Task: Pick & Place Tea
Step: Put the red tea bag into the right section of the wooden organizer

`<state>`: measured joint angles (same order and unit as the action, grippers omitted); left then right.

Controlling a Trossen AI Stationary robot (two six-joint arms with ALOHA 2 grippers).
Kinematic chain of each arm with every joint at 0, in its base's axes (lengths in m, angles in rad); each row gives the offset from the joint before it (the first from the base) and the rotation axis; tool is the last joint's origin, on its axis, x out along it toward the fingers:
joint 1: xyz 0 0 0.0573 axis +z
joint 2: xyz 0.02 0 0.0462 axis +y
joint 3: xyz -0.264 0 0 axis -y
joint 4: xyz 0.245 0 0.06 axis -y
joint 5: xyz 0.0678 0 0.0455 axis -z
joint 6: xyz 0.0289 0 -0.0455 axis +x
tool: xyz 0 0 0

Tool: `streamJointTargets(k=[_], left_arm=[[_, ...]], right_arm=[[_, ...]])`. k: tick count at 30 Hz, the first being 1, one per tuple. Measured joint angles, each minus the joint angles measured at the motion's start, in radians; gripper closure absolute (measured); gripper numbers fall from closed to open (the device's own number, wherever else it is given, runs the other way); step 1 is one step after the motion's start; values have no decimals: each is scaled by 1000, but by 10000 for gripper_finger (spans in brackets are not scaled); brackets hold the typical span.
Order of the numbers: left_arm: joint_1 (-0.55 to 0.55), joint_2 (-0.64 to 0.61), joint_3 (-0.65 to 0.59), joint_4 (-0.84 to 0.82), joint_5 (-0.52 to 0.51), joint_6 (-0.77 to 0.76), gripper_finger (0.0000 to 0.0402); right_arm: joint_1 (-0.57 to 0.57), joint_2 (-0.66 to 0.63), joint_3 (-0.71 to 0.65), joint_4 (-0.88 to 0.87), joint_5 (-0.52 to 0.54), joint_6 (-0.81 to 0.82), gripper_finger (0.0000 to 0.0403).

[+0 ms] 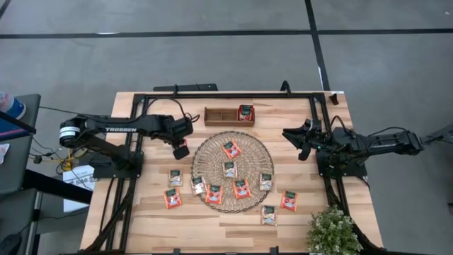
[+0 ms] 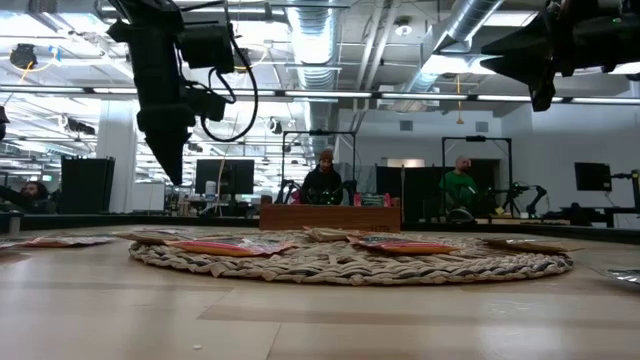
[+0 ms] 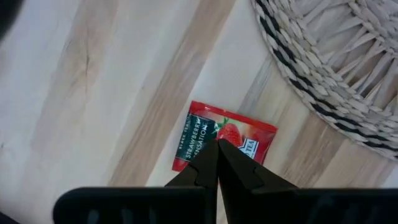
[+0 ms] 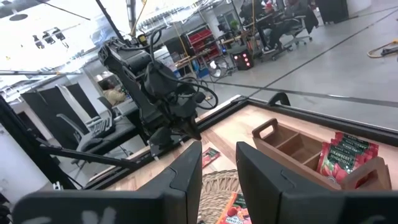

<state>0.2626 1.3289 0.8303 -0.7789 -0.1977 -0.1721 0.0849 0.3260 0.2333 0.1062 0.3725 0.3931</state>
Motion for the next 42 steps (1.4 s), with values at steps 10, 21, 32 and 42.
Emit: streamJointTargets(k=[10,21,32,42], left_arm=[[-1,0,0,56,133,-50,401],[-1,0,0,56,239,-56,401],[-1,-1,0,79,280,-118,401],[0,-1,0,100,201,-181,401]], right_arm=[[0,0,0,5,0,0,312],[0,0,0,6,-4,0,312],[0,0,0,6,-6,0,312],[0,0,0,6,-7,0,312]])
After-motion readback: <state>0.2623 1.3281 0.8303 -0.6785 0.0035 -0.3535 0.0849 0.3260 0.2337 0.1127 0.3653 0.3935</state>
